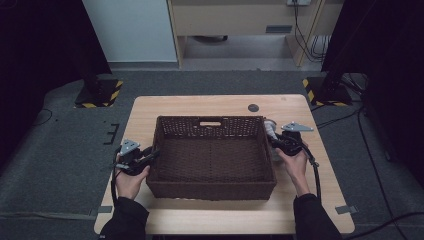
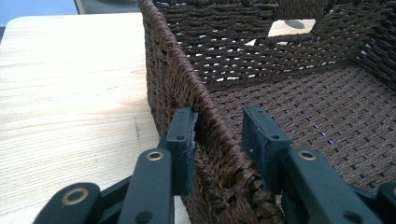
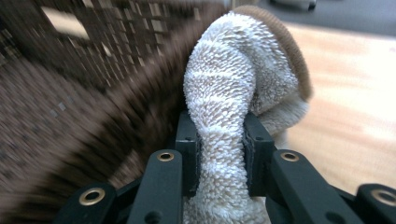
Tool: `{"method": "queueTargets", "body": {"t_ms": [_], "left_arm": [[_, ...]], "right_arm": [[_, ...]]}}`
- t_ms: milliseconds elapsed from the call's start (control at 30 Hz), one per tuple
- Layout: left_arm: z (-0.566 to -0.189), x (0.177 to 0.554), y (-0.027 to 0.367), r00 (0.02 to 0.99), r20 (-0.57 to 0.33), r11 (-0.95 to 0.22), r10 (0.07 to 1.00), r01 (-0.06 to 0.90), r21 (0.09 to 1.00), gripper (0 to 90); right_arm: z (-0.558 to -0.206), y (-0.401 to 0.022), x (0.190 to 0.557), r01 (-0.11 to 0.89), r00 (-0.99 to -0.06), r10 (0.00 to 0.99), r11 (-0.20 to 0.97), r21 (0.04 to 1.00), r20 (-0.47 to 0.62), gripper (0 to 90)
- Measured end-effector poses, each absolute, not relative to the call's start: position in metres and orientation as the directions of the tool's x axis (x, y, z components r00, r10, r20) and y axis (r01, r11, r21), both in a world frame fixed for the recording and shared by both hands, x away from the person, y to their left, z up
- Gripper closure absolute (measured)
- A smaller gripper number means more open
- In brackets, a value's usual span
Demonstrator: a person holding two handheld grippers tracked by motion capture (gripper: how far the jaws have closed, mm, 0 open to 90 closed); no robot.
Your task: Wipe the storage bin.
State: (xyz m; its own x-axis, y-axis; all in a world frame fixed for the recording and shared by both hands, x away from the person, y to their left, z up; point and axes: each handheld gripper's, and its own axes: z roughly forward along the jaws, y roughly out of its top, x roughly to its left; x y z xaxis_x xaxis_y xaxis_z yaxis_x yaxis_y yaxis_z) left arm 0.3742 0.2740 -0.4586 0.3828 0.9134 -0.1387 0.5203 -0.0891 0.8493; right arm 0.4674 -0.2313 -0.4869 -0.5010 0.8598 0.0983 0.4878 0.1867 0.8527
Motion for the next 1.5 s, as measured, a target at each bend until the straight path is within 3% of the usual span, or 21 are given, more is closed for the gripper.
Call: {"method": "queueTargets", "body": {"t_ms": [233,400,500,933,1033,1267,1500], "left_arm": [[-0.459,0.374,0.274,0.384,-0.138,-0.090,0.913,0.519,0.850,63.4],[-0.459,0.374,0.274,0.383,-0.137,-0.091,0.914,0.521,0.849,63.5],[-0.459,0.374,0.274,0.384,-0.138,-0.091,0.913,0.521,0.849,63.4],[-0.460,0.374,0.275,0.387,-0.135,-0.094,0.912,0.517,0.851,62.5],[-0.461,0.374,0.275,0.387,-0.136,-0.091,0.912,0.515,0.852,62.2],[-0.461,0.374,0.275,0.383,-0.139,-0.087,0.913,0.517,0.851,61.6],[-0.460,0.374,0.275,0.378,-0.140,-0.086,0.915,0.521,0.849,61.1]], "right_arm": [[-0.499,-0.226,0.472,0.540,-0.495,0.864,0.219,0.813,0.096,73.4],[-0.469,-0.235,0.465,0.393,-0.495,0.863,0.115,0.912,0.105,73.4],[-0.464,-0.234,0.465,0.362,-0.498,0.863,0.116,0.925,0.086,73.4],[-0.505,-0.226,0.475,0.566,-0.506,0.856,0.236,0.790,0.107,73.4],[-0.499,-0.225,0.472,0.551,-0.510,0.855,0.243,0.798,0.093,73.4],[-0.463,-0.244,0.454,0.441,-0.532,0.836,0.138,0.887,0.135,73.5],[-0.470,-0.238,0.448,0.467,-0.570,0.816,0.221,0.856,0.100,73.6]]}}
